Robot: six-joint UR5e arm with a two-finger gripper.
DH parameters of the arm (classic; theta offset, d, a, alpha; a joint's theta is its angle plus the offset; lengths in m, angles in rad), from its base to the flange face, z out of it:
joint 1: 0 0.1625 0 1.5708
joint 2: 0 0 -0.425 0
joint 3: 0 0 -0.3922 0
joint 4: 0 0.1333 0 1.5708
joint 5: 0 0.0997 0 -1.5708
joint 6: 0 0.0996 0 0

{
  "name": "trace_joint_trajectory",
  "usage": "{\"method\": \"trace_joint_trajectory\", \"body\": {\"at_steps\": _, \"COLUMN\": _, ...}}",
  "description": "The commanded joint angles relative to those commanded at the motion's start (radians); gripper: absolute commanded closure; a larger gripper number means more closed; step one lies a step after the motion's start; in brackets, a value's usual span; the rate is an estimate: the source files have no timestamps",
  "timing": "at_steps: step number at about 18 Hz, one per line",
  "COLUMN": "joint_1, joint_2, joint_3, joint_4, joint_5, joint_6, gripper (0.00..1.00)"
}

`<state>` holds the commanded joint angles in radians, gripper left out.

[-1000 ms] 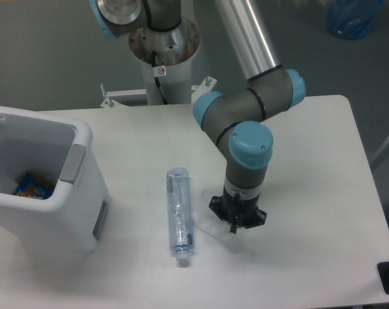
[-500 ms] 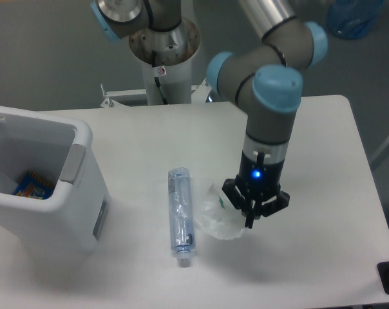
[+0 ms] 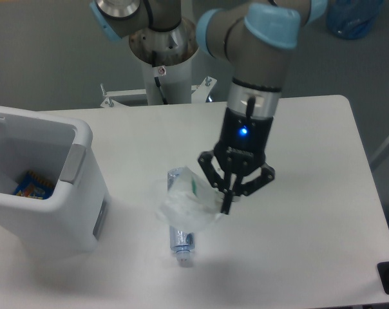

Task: Place the trash in the trash can
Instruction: 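Lift the bag and carry it over the white trash bin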

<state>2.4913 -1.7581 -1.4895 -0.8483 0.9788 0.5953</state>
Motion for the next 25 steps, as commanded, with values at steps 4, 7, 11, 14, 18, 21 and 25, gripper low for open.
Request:
{"method": "trace_joint_trajectory", "body": {"at_steps": 4, "joint_1": -0.064, "joint_2": 0.054, "joint_3": -0.002, "joint_4": 0.000, "joint_5": -0.037, "joint_6": -0.092, "gripper": 1.00}}
{"method": "trace_joint_trajectory", "body": {"at_steps": 7, "joint_1": -0.144, "joint_2": 0.084, "joint_3": -0.011, "joint_4": 0.000, "joint_5": -0.037, "joint_6": -0.141, "gripper": 1.00}}
{"method": "trace_joint_trajectory", "body": {"at_steps": 11, "joint_1": -0.241, "joint_2": 0.104, "joint_3": -0.031, "joint_4": -0.003, "joint_5": -0.025, "joint_6": -0.166, "gripper": 0.89}}
{"method": "trace_joint_trajectory", "body": {"at_steps": 14, "joint_1": -0.293, "joint_2": 0.098, "joint_3": -0.049, "joint_4": 0.000, "joint_5": -0.020, "joint_6": -0.155, "gripper": 0.29}}
{"method": "trace_joint_trajectory", "body": {"at_steps": 18, "joint_1": -0.308, "joint_2": 0.104, "joint_3": -0.100, "joint_4": 0.003, "joint_5": -0.017, "joint_6": -0.120, "gripper": 0.00}}
{"method": "trace_joint_trajectory", "body": {"at_steps": 21, "joint_1": -0.307, "joint_2": 0.103, "joint_3": -0.097, "joint_4": 0.003, "joint_5": -0.017, "joint_6": -0.120, "gripper": 0.00}}
{"method": "trace_joint_trajectory", "body": {"at_steps": 25, "joint_1": -0.231, "joint_2": 0.077, "joint_3": -0.074, "joint_4": 0.008, "joint_5": -0.011, "joint_6": -0.121, "gripper": 0.00}}
